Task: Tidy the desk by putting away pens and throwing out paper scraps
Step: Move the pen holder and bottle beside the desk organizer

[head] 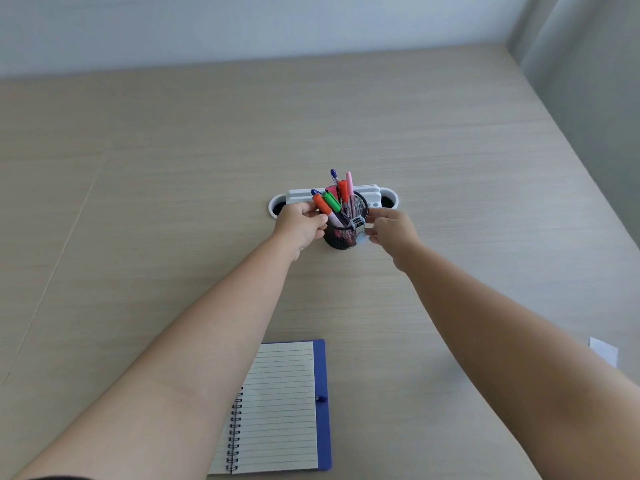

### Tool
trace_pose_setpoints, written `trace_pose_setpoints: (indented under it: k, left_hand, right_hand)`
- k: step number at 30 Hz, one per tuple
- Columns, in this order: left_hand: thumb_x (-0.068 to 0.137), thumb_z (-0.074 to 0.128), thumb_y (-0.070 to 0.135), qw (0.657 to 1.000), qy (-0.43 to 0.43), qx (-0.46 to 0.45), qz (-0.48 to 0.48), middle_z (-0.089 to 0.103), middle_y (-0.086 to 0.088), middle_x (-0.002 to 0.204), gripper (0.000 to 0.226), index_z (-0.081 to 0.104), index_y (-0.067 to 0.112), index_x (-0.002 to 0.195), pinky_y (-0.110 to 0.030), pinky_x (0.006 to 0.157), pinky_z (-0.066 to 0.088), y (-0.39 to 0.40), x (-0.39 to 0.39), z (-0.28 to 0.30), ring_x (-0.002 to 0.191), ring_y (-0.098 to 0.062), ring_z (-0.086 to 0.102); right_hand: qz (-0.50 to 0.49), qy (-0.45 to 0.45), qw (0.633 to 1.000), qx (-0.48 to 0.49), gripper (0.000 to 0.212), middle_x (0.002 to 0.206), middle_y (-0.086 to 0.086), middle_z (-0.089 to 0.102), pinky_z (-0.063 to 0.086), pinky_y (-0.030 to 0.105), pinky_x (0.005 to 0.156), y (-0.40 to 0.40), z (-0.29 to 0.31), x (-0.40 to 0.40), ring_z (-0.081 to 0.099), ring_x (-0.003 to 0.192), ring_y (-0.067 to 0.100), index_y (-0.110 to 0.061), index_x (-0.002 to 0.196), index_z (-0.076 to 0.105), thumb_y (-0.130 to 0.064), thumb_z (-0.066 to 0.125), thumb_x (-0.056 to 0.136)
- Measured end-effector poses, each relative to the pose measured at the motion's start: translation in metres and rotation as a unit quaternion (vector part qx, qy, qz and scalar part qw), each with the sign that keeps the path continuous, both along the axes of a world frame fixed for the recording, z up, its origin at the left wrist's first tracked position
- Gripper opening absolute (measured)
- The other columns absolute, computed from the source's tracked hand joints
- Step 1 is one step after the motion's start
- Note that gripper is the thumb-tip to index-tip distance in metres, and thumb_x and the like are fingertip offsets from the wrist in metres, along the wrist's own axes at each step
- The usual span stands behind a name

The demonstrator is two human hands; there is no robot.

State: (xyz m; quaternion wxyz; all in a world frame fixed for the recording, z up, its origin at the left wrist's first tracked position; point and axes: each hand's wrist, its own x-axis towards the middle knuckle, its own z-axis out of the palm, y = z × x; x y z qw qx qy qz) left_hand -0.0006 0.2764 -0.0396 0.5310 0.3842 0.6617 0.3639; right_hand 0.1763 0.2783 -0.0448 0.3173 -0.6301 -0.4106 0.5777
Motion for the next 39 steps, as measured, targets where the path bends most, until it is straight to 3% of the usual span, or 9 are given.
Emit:
trace_pose_setpoints:
  k: [5, 10, 15, 18, 20, 22, 26, 33, 39]
  left_hand:
    - [0.089, 0.064, 0.015, 0.999, 0.039, 0.018, 0.008, 0.064, 0.000, 0.093, 0.035, 0.062, 0.010, 0.124, -0.027, 0.076, 0.055, -0.028, -0.007, -0.012, 0.081, -0.014, 0.063]
    - [0.086, 0.068, 0.022, 0.990, 0.127, 0.005, -0.068, 0.065, 0.003, 0.092, 0.025, 0.068, 0.025, 0.111, -0.021, 0.074, 0.045, -0.095, -0.034, -0.029, 0.069, -0.004, 0.055]
    - [0.086, 0.068, 0.020, 0.984, 0.163, -0.005, -0.075, 0.066, 0.011, 0.086, 0.022, 0.066, 0.027, 0.107, -0.013, 0.074, 0.046, -0.169, -0.069, -0.030, 0.079, -0.005, 0.061]
    - [0.085, 0.068, 0.032, 0.966, 0.238, 0.005, -0.104, 0.069, 0.015, 0.097, 0.032, 0.060, 0.031, 0.116, -0.025, 0.088, 0.046, -0.220, -0.089, -0.043, 0.100, -0.008, 0.060]
    - [0.085, 0.062, 0.047, 0.918, 0.358, 0.066, -0.154, 0.065, 0.013, 0.118, 0.043, 0.056, 0.030, 0.124, -0.033, 0.097, 0.041, -0.251, -0.101, -0.055, 0.114, -0.014, 0.051]
    - [0.084, 0.052, 0.058, 0.875, 0.429, 0.117, -0.188, 0.052, 0.007, 0.139, 0.056, 0.052, 0.027, 0.131, -0.036, 0.108, 0.032, -0.277, -0.112, -0.066, 0.126, -0.021, 0.043]
    - [0.080, 0.047, 0.070, 0.865, 0.435, 0.087, -0.233, 0.012, 0.010, 0.160, 0.078, 0.029, 0.034, 0.146, -0.038, 0.118, 0.013, -0.326, -0.122, -0.078, 0.147, -0.019, 0.012]
    - [0.069, 0.054, 0.079, 0.840, 0.437, 0.048, -0.319, -0.016, 0.019, 0.158, 0.086, 0.015, 0.059, 0.142, -0.043, 0.118, -0.009, -0.367, -0.134, -0.083, 0.145, -0.009, -0.022]
    - [0.081, 0.055, 0.064, 0.862, 0.409, 0.055, -0.293, -0.006, 0.018, 0.159, 0.067, 0.025, 0.056, 0.141, -0.041, 0.118, -0.009, -0.327, -0.134, -0.081, 0.146, -0.009, -0.015]
  right_hand:
    - [-0.010, -0.016, 1.000, 0.007, 0.049, 0.117, 0.000, 0.061, 0.048, 0.032, 0.088, -0.021, -0.006, 0.006, 0.058, 0.097, 0.016, -0.015, 0.133, 0.052, 0.000, 0.036, 0.089]
    - [-0.051, -0.030, 0.997, -0.048, 0.039, 0.088, -0.002, 0.059, 0.045, 0.030, 0.067, -0.104, -0.023, -0.005, 0.053, 0.073, 0.016, -0.017, 0.121, 0.058, -0.009, 0.042, 0.087]
    - [0.049, -0.131, 0.989, -0.043, 0.031, 0.107, -0.002, 0.062, 0.042, 0.017, 0.058, -0.197, -0.040, -0.015, 0.056, 0.075, 0.008, -0.020, 0.106, 0.065, -0.007, 0.043, 0.089]
    - [0.199, -0.241, 0.948, 0.067, 0.033, 0.122, -0.004, 0.051, 0.043, 0.019, 0.076, -0.226, -0.047, -0.016, 0.053, 0.102, 0.014, -0.020, 0.108, 0.064, -0.005, 0.047, 0.085]
    - [0.308, -0.308, 0.892, 0.124, 0.039, 0.137, -0.003, 0.042, 0.040, 0.028, 0.096, -0.236, -0.050, -0.013, 0.042, 0.122, 0.020, -0.026, 0.120, 0.057, -0.013, 0.053, 0.083]
    - [0.383, -0.341, 0.846, 0.142, 0.049, 0.152, -0.003, 0.026, 0.032, 0.037, 0.109, -0.246, -0.047, -0.013, 0.030, 0.135, 0.021, -0.033, 0.131, 0.047, -0.030, 0.057, 0.084]
    - [0.490, -0.353, 0.778, 0.173, 0.071, 0.160, -0.010, 0.003, 0.012, 0.042, 0.118, -0.272, -0.049, -0.021, 0.006, 0.145, 0.020, -0.040, 0.141, 0.032, -0.058, 0.061, 0.078]
    - [0.473, -0.374, 0.773, 0.197, 0.080, 0.159, -0.013, 0.004, 0.006, 0.043, 0.119, -0.289, -0.064, -0.028, 0.001, 0.147, 0.021, -0.049, 0.139, 0.027, -0.067, 0.062, 0.070]
    - [0.441, -0.395, 0.783, 0.188, 0.061, 0.159, -0.007, 0.015, 0.018, 0.038, 0.114, -0.266, -0.056, -0.036, 0.018, 0.141, 0.019, -0.042, 0.136, 0.040, -0.055, 0.060, 0.079]
